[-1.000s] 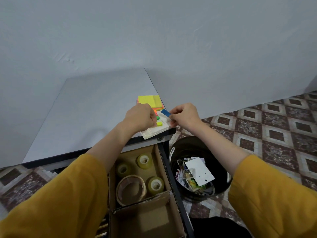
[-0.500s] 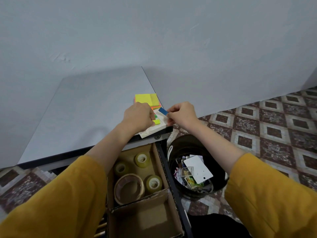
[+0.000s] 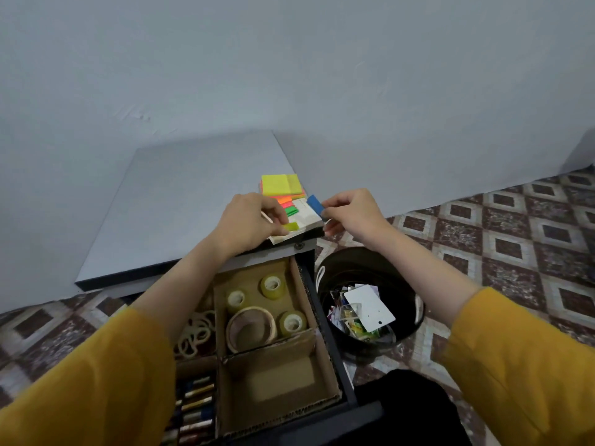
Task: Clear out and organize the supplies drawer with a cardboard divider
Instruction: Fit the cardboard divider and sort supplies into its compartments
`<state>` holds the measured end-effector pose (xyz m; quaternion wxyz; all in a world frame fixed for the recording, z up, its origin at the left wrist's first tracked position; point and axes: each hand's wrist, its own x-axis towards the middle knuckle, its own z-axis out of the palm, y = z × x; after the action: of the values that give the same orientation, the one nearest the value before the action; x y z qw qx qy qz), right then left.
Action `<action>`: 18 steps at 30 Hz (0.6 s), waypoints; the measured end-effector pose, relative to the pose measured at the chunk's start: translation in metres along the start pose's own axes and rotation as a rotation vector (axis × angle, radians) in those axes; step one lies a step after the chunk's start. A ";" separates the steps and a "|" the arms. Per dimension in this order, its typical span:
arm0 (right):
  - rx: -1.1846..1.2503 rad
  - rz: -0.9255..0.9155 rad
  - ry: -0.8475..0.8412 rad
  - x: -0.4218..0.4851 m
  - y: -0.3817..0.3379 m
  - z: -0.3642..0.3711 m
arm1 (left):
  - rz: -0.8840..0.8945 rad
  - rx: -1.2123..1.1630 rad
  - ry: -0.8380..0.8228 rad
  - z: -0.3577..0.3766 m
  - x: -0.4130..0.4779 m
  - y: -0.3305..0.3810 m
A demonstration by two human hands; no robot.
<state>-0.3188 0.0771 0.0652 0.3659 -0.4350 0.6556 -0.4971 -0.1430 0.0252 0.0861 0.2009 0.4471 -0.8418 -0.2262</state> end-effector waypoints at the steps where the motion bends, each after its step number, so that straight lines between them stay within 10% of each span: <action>1: 0.010 0.014 -0.031 -0.009 0.002 0.001 | -0.003 -0.050 -0.034 -0.006 -0.015 -0.001; 18: -0.245 0.157 -0.471 -0.042 0.098 0.100 | -0.303 -0.161 -0.556 0.072 -0.135 -0.094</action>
<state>-0.2328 0.0950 -0.0519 0.4902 -0.5276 0.6394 -0.2694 -0.0497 0.1065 -0.0437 -0.0380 0.4709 -0.7677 -0.4329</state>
